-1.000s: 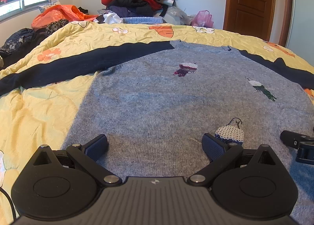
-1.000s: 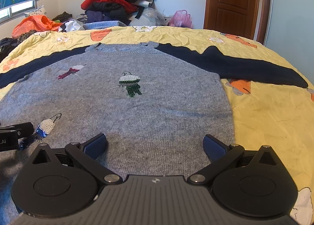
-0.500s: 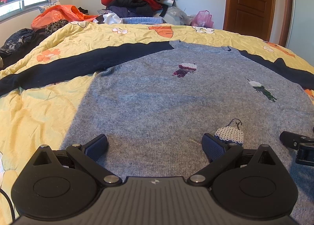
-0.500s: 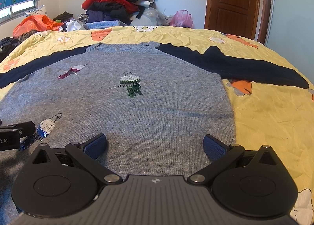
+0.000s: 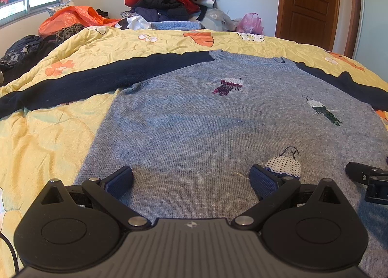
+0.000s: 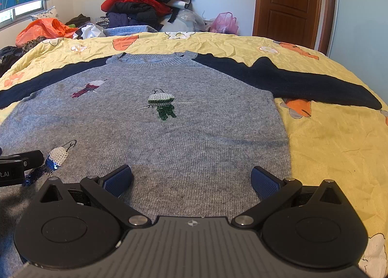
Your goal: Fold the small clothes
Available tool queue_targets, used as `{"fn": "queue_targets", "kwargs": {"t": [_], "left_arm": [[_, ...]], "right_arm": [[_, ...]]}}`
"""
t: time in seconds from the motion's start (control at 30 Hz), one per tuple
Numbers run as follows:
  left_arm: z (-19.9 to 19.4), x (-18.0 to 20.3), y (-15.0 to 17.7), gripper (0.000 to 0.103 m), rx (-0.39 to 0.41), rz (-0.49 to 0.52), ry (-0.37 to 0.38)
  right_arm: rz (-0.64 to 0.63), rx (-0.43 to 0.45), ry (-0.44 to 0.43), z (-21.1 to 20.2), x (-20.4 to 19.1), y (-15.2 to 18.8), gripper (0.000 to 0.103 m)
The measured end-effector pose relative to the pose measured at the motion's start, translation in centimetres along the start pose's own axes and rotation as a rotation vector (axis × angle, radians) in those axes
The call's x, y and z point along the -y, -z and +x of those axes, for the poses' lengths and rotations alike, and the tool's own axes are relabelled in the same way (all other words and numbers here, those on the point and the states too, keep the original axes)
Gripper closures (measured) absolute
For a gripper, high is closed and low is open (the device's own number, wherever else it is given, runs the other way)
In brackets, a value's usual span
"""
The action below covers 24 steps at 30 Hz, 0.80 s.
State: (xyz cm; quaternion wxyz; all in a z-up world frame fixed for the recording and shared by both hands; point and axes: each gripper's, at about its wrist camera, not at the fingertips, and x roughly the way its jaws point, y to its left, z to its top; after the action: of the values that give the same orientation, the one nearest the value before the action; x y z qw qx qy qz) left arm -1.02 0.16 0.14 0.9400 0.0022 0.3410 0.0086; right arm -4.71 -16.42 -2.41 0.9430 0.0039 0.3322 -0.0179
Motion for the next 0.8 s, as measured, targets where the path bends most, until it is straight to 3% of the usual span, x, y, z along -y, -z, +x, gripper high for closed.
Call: {"fn": "queue_targets", "kwargs": {"t": [0.23,0.33,0.47,0.57,0.67,0.8], "left_arm": [[0.0,0.0,0.0,0.0,0.0,0.0,0.0],[0.0,0.0,0.0,0.0,0.0,0.0,0.002],[0.1,0.1,-0.1,0.0,-0.002,0.002,0.005],[0.1,0.1,-0.1,0.0,-0.002,0.002,0.005],[0.1,0.2,-0.1,0.0,-0.002,0.002,0.005],[0.1,0.1,-0.1,0.0,-0.002,0.002,0.005]], "right_arm": [[0.001,-0.001,-0.008,-0.1,0.0,0.0,0.0],[0.017,-0.025,-0.099,-0.9,1.4,-1.0,0.0],[0.233,0.158,-0.276,-3.8,8.8,-3.5,0.0],[0.47,0.301,-0.333,-3.8,17.4,-6.0,0.0],[0.693,0.346,-0.223,-1.8,25.9,-8.2,0.001],[0.863,0.348,-0.023,1.4,34.1,-8.6,0.011]]}}
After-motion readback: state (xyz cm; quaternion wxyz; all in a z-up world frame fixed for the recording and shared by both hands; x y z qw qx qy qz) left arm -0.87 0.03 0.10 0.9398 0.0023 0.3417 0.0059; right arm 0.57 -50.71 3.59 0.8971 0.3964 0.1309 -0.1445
